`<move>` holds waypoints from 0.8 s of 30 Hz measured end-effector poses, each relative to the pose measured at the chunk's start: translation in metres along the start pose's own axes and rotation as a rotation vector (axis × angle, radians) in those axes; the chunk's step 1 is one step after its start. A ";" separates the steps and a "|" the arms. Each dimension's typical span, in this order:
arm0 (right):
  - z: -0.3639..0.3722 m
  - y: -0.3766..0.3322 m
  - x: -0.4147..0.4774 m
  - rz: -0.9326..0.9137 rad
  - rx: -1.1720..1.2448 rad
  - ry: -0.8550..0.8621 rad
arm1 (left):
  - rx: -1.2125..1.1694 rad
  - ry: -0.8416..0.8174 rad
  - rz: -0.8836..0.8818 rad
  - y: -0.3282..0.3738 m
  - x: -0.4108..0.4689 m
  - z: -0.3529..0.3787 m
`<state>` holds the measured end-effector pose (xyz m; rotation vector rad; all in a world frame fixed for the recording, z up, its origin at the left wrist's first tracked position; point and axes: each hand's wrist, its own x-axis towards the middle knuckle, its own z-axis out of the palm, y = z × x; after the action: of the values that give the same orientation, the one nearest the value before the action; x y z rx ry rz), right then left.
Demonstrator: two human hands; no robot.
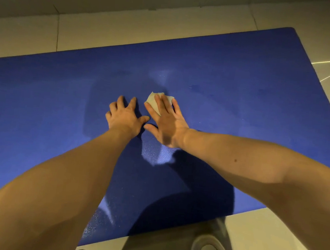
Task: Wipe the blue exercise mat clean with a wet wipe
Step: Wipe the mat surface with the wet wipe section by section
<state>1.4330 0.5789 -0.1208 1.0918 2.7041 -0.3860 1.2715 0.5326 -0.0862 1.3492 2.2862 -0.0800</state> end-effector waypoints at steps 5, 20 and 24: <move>-0.010 0.027 0.009 0.053 0.072 0.018 | 0.080 -0.054 -0.035 0.004 0.001 0.003; -0.020 0.077 0.021 0.476 0.072 0.054 | 0.145 0.018 0.041 -0.003 0.005 -0.005; -0.021 0.071 0.024 0.385 0.073 0.038 | 0.092 0.085 0.050 -0.005 0.010 -0.007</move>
<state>1.4641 0.6502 -0.1194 1.6126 2.4459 -0.4007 1.2611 0.5403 -0.0849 1.4821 2.3427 -0.1138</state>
